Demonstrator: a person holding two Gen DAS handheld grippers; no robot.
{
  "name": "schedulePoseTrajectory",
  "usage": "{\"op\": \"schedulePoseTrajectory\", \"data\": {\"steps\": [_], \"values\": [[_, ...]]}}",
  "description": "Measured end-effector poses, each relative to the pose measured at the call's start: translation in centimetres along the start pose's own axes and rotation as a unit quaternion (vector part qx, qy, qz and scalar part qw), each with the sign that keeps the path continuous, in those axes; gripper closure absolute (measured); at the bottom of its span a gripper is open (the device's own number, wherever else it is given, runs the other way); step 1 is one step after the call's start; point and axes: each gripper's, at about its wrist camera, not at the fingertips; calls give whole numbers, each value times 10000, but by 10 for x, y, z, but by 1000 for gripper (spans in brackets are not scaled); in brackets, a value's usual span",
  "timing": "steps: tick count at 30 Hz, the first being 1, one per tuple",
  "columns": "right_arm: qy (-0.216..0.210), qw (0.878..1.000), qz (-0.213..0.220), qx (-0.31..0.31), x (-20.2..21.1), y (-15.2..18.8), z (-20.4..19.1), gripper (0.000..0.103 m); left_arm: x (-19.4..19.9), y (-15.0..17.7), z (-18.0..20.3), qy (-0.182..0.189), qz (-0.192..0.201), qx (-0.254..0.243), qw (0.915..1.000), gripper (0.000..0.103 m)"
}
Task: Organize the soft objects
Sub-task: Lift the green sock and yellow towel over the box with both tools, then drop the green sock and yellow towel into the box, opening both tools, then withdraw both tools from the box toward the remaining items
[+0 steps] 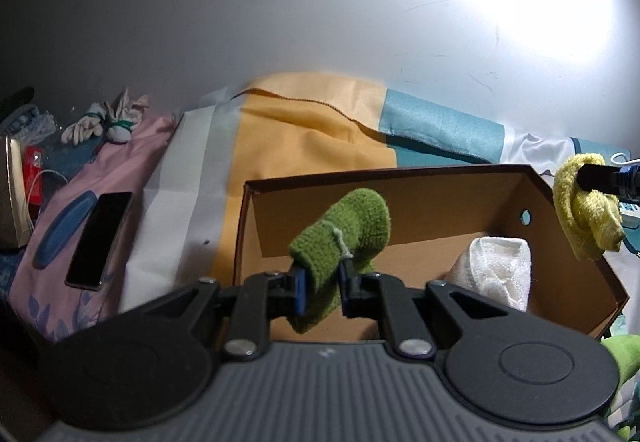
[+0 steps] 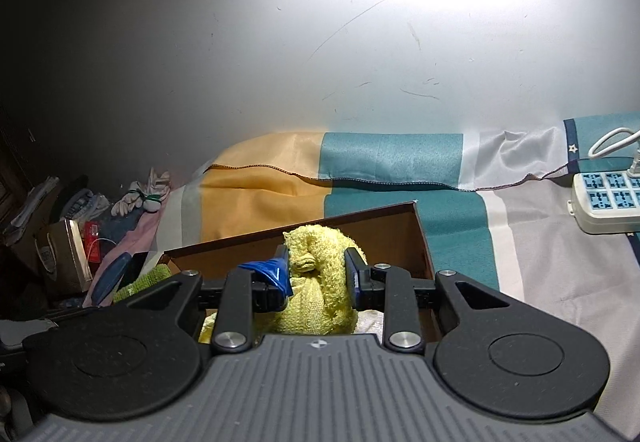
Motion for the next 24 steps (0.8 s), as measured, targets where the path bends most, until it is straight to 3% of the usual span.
{"op": "schedulePoseTrajectory", "data": {"steps": [5, 9, 12, 15, 24], "values": [[-98, 9995, -103, -278, -28, 9, 3, 86, -15, 9, 1, -194, -164, 51, 9997, 79], [-247, 9988, -279, -325, -47, 17, 3, 84, -20, 13, 2, -360, -186, 0, 9992, 49], [-105, 9990, -430, -3, -55, 22, -3, 83, -16, 13, 1, -413, -189, -3, 9990, 46], [-221, 9987, -354, -307, -53, 21, 3, 83, -7, 10, 0, -447, -163, -14, 9989, 45], [-401, 9988, -168, -229, -22, 7, -5, 83, 34, -2, 7, -475, -47, -48, 9989, 44]]}}
Point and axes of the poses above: each gripper's, at about its wrist camera, not at the fingertips, and x roughly against the way its jaws point, z to its right, y to its underside, and after that the axes turned 15 degrees about z, right-handed
